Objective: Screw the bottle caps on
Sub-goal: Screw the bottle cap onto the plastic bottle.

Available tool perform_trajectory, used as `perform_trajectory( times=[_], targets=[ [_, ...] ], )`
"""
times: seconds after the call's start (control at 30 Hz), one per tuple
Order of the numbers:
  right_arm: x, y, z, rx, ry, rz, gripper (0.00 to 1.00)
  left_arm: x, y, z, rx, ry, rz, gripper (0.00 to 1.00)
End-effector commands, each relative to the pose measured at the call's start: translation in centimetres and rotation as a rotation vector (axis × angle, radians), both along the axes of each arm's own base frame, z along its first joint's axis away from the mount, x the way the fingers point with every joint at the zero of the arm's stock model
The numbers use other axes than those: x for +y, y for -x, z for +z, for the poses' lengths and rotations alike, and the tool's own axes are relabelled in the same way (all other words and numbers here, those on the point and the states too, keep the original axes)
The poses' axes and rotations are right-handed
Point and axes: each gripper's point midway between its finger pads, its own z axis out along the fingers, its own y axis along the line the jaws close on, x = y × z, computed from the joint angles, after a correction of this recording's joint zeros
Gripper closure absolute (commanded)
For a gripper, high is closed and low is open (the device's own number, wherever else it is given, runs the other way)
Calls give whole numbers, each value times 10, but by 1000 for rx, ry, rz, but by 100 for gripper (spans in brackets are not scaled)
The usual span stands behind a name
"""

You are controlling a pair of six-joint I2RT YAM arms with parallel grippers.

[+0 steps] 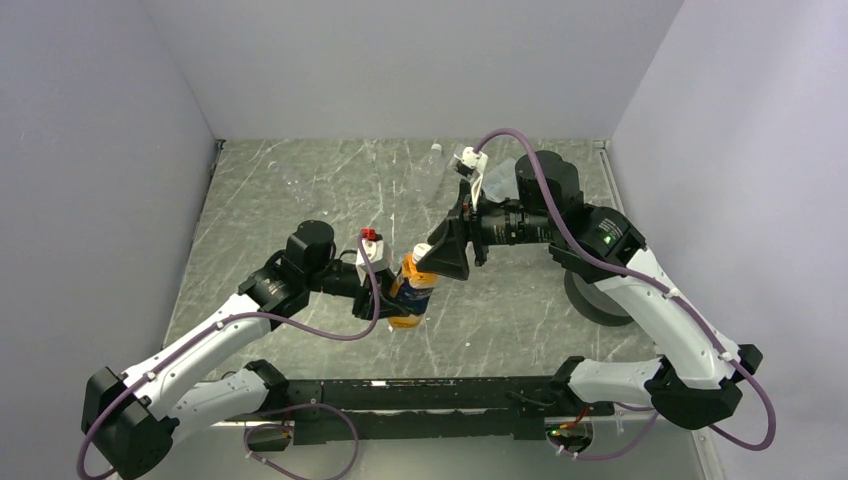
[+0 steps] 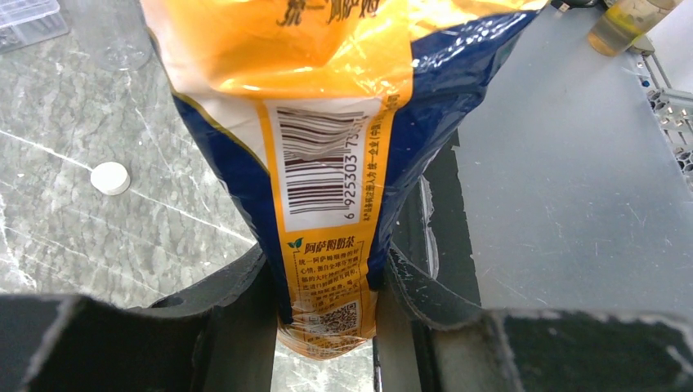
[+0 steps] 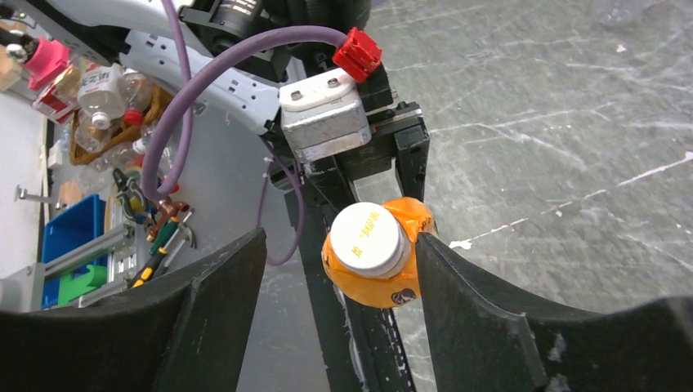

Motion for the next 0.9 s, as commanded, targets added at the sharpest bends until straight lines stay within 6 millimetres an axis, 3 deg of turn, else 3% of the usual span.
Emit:
perform_trajectory(
  times=[0.0, 0.17, 0.87],
  targets=[
    [5, 6, 18, -43, -76, 64, 33, 0, 6, 20, -46, 51, -46, 100],
    [8, 4, 18, -35, -75, 63, 42, 0, 5, 21, -46, 54, -41, 100],
    [10, -2, 4, -15, -39, 46, 61, -2, 3, 23, -33, 58, -28, 100]
  ],
)
